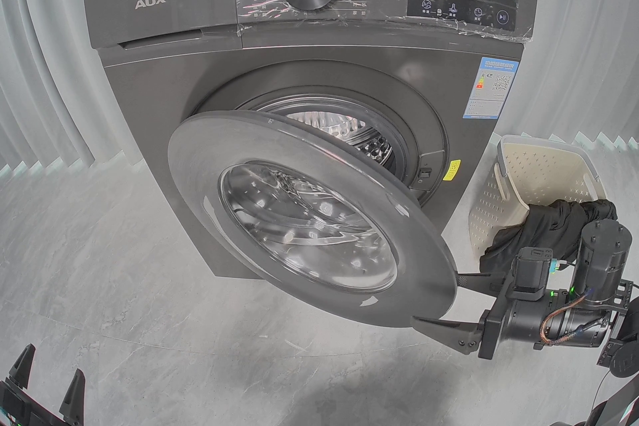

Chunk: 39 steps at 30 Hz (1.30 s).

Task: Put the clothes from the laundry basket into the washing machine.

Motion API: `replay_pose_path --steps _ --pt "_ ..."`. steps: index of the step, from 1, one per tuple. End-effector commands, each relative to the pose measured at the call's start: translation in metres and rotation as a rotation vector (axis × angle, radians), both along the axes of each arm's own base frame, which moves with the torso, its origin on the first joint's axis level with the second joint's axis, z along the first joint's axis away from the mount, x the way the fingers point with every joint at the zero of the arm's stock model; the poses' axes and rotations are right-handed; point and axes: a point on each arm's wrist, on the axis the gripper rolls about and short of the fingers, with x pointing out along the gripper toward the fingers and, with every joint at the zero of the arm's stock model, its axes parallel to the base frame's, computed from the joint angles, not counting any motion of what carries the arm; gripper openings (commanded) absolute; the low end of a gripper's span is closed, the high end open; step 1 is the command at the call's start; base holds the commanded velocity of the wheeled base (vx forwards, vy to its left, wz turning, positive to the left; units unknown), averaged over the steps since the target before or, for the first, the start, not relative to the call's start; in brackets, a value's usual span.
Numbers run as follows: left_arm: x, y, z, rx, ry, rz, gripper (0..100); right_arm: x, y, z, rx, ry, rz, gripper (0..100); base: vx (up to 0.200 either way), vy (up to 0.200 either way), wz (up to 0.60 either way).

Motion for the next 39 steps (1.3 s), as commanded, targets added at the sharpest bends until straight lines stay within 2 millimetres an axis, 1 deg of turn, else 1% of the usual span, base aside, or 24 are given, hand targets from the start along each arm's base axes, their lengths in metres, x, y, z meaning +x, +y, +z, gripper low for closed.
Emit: replay_pose_path --steps 1,2,6,9,10,12,14,16,19,25,28,29,36,39 --pt "0.0 0.0 -0.005 0.002 0.0 0.002 100 -0.004 -0.003 0.002 0.005 -0.01 -0.001 100 0.0 0.0 0.0" --pt "0.0 0.0 -0.005 0.002 0.0 0.002 100 -0.004 -0.003 0.002 0.005 -0.01 -0.001 100 0.0 0.0 0.0" --pt "0.0 0.0 -0.005 0.013 0.0 0.003 100 0.006 0.001 0.011 0.026 -0.048 -0.024 100 0.0 0.0 0.0" --pt "0.0 0.0 -0.005 0.012 0.0 0.003 100 0.01 0.004 0.01 0.019 -0.046 -0.038 100 -0.133 0.0 0.0" --pt "0.0 0.0 -0.005 0.004 0.0 0.0 100 0.015 0.007 0.006 0.008 -0.033 -0.047 100 -0.2 0.0 0.0" --pt "0.0 0.0 -0.005 0.002 -0.002 0.0 100 0.017 0.011 0.004 0.001 -0.027 -0.042 100 -0.2 0.0 0.0" --pt "0.0 0.0 -0.005 0.002 -0.002 0.0 100 0.017 0.011 0.004 0.001 -0.027 -0.042 100 -0.2 0.0 0.0" --pt "0.0 0.0 -0.005 0.002 0.0 0.0 100 0.018 0.017 0.0 0.004 -0.03 -0.025 100 -0.2 0.0 0.0" --pt "0.0 0.0 -0.005 0.001 -0.002 0.0 100 0.019 0.019 -0.001 0.015 -0.042 -0.019 100 0.0 0.0 0.0" --pt "0.0 0.0 -0.005 0.001 0.0 0.0 100 0.009 0.023 -0.002 0.034 -0.011 0.016 100 0.0 0.0 0.0" --pt "0.0 0.0 -0.005 -0.001 -0.002 0.0 100 0.007 0.023 0.003 0.064 -0.009 0.01 100 0.0 0.0 0.0" --pt "0.0 0.0 -0.005 -0.001 -0.002 0.0 100 0.008 0.019 0.009 0.082 -0.031 -0.003 100 0.0 0.0 0.0" --pt "0.0 0.0 -0.005 0.001 0.0 -0.002 100 0.01 0.011 0.036 0.162 -0.111 -0.031 100 0.0 0.0 0.0" --pt "0.0 0.0 -0.005 0.001 0.0 -0.002 100 0.014 0.009 0.038 0.174 -0.103 -0.054 100 0.0 0.0 0.0"
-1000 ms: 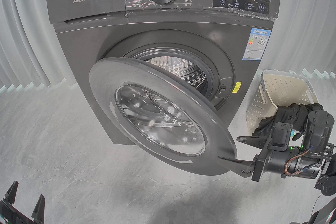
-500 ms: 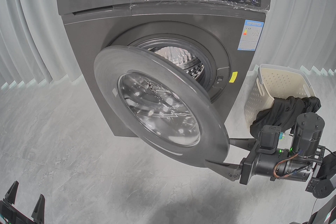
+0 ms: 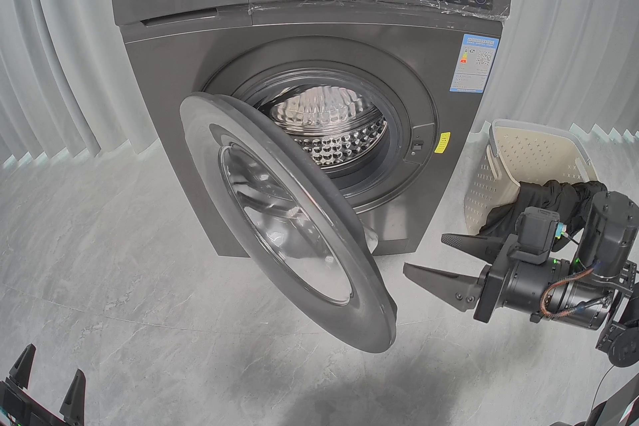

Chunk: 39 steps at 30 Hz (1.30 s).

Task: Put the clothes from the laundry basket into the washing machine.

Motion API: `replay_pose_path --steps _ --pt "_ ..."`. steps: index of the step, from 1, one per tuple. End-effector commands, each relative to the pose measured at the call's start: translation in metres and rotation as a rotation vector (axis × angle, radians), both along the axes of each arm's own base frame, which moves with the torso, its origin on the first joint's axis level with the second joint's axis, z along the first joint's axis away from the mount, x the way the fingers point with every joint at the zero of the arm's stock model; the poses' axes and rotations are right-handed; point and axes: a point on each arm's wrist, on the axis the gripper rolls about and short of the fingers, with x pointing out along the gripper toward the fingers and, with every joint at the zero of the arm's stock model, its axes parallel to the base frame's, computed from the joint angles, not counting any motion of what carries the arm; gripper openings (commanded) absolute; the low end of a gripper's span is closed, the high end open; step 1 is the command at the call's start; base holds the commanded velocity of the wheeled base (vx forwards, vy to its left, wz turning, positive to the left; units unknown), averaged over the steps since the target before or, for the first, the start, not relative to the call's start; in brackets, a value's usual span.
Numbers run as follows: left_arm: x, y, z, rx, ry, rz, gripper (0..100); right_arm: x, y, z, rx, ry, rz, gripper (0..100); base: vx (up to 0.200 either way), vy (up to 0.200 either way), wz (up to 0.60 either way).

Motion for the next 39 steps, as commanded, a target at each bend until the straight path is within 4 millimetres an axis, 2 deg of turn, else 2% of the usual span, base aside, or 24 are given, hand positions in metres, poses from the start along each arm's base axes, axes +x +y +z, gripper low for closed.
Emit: replay_pose_path --steps 1,2,3,5,7,10,12,19,20,21,23,27,32,39 --pt "0.0 0.0 -0.005 0.0 0.0 0.0 100 0.01 -0.008 0.007 0.019 -0.019 -0.062 100 0.0 0.0 0.0" --pt "0.0 0.0 -0.005 0.0 -0.001 -0.001 100 0.011 -0.009 0.005 0.015 -0.015 -0.068 100 0.0 0.0 0.0" --pt "0.0 0.0 -0.005 0.0 -0.001 0.0 100 0.022 -0.006 -0.008 -0.018 0.026 -0.083 100 0.0 0.0 0.0" --pt "0.0 0.0 -0.005 0.0 -0.001 0.0 100 0.032 0.0 -0.02 -0.041 0.055 -0.094 100 0.0 0.0 0.0" --pt "0.0 0.0 -0.005 -0.002 0.0 0.0 100 0.037 0.003 -0.024 -0.047 0.056 -0.113 100 0.0 0.0 0.0" --pt "0.0 0.0 -0.005 0.0 0.0 0.0 100 0.063 0.016 -0.038 -0.044 0.023 -0.243 100 0.0 0.0 0.0" --pt "0.0 0.0 -0.005 0.0 0.0 0.0 100 0.073 0.021 -0.045 -0.041 0.011 -0.275 100 0.0 0.0 0.0" --pt "0.0 0.0 -0.005 -0.002 0.0 0.0 100 0.096 0.033 -0.068 -0.082 0.039 -0.328 100 0.0 0.0 0.0" --pt "0.0 0.0 -0.005 -0.002 0.0 0.0 100 0.096 0.033 -0.068 -0.082 0.039 -0.328 100 0.0 0.0 0.0" --pt "0.0 0.0 -0.005 -0.002 0.0 0.0 100 0.111 0.029 -0.069 -0.079 0.03 -0.38 100 0.0 0.0 0.0" --pt "0.0 0.0 -0.005 -0.002 0.0 0.0 100 0.123 0.024 -0.072 -0.081 0.031 -0.414 100 0.0 0.0 0.0" --pt "0.0 0.0 -0.005 -0.002 0.0 0.0 100 0.139 0.021 -0.079 -0.096 0.041 -0.472 100 0.0 0.0 0.0" --pt "0.0 0.0 -0.005 -0.002 0.0 0.0 100 0.14 0.024 -0.084 -0.108 0.051 -0.465 100 0.0 0.0 0.0" --pt "0.0 0.0 -0.005 -0.002 0.0 0.0 100 0.13 0.04 -0.094 -0.139 0.06 -0.405 100 0.0 0.0 0.0"
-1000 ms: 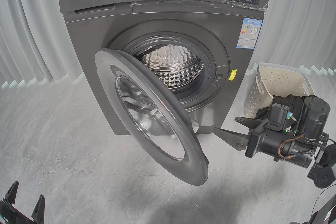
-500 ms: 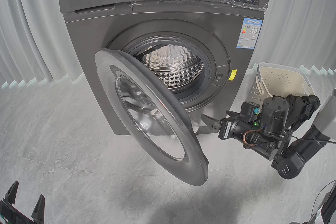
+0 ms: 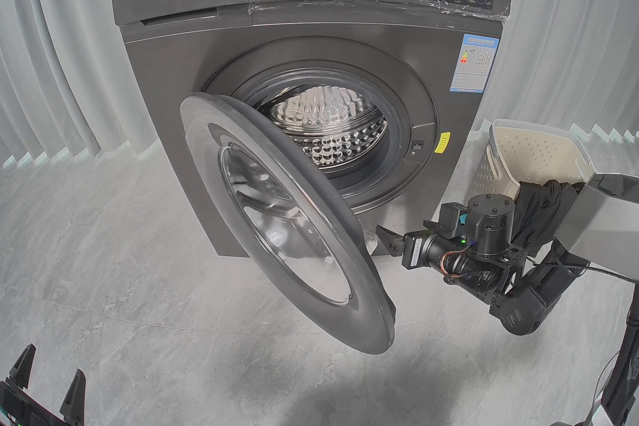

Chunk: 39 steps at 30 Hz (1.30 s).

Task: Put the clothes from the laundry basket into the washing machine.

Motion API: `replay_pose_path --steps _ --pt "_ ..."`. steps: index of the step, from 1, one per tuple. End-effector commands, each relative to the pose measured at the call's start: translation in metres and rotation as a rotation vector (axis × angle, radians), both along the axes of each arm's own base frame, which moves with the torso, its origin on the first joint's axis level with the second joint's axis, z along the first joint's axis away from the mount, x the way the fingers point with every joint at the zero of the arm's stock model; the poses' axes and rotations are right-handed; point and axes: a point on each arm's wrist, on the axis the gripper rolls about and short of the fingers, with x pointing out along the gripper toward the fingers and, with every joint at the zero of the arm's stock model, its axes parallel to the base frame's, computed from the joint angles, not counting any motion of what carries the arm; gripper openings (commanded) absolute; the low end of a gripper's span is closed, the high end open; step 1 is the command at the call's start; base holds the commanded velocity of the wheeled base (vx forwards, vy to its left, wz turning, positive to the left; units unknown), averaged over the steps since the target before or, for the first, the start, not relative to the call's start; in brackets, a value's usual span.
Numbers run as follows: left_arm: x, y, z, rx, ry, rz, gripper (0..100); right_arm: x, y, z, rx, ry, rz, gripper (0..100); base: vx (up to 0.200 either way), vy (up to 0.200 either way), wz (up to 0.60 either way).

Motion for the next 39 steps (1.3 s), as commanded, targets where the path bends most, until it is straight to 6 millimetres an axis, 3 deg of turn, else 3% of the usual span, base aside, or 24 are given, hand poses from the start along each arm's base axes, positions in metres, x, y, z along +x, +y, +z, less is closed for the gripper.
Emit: replay_pose_path --steps 1,10,22,30,39 --pt "0.0 0.0 -0.005 -0.002 0.0 0.0 100 -0.006 0.009 -0.008 -0.014 0.022 0.031 100 0.0 0.0 0.0" --pt "0.0 0.0 -0.005 -0.002 0.0 0.0 100 -0.024 0.025 -0.009 -0.009 0.031 0.102 100 0.0 0.0 0.0" --pt "0.0 0.0 -0.005 0.001 0.0 -0.002 100 -0.013 0.031 -0.006 0.004 -0.003 0.101 100 -0.05 0.0 0.0" --pt "0.0 0.0 -0.005 -0.005 0.0 -0.002 100 0.014 0.056 -0.027 0.003 -0.011 0.113 100 -0.075 0.0 0.0" --pt "0.0 0.0 -0.005 -0.005 0.0 -0.002 100 0.007 0.079 -0.035 0.01 -0.017 0.17 100 0.0 0.0 0.0"
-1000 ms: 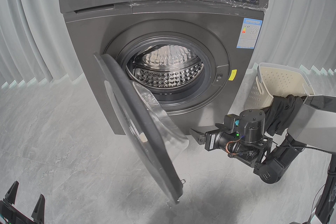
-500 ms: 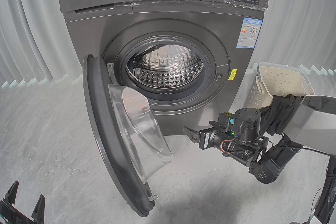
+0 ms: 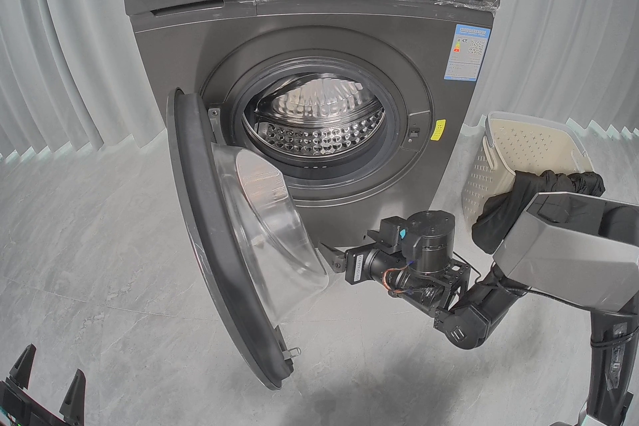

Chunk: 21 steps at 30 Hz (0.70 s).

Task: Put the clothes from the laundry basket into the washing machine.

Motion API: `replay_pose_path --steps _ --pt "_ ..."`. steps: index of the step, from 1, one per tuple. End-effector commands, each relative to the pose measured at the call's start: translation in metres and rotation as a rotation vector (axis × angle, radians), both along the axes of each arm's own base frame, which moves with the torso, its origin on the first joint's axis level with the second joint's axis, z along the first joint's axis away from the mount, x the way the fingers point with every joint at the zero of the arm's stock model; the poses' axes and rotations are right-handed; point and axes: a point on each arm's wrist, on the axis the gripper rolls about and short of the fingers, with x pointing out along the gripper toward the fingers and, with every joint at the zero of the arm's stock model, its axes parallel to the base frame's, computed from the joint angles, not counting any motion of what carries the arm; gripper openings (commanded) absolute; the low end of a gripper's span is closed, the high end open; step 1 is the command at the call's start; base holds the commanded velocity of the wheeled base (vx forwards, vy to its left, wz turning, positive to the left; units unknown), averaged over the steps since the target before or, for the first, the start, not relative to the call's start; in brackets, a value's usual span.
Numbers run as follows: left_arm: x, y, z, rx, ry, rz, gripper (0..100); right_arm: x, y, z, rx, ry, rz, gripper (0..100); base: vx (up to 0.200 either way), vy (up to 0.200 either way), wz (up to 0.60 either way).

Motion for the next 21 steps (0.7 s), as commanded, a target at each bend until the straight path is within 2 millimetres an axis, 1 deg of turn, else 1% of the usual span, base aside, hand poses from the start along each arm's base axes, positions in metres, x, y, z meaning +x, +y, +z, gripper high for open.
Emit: replay_pose_path --steps 1,4,12,14,16,19,21 --pt "0.0 0.0 -0.005 0.001 0.0 0.0 100 -0.006 0.012 -0.008 -0.004 0.01 0.031 100 0.0 0.0 0.0" --pt "0.0 0.0 -0.005 -0.001 0.0 0.0 100 -0.009 0.018 -0.005 0.011 0.0 0.045 100 0.0 0.0 0.0" --pt "0.0 0.0 -0.005 0.001 0.0 0.0 100 0.0 0.025 0.004 0.045 -0.043 0.046 100 0.0 0.0 0.0" --pt "0.0 0.0 -0.005 0.001 0.0 0.0 100 0.007 0.026 0.006 0.05 -0.051 0.042 100 -0.2 0.0 0.0" --pt "0.0 0.0 -0.005 0.001 0.0 0.0 100 0.01 0.026 0.006 0.05 -0.049 0.046 100 -0.2 0.0 0.0" --pt "0.0 0.0 -0.005 0.001 0.0 0.0 100 0.017 0.023 0.004 0.026 -0.015 0.075 100 -0.2 0.0 0.0" --pt "0.0 0.0 -0.005 -0.001 0.0 0.0 100 0.02 0.025 0.005 0.019 -0.002 0.084 100 -0.2 0.0 0.0"
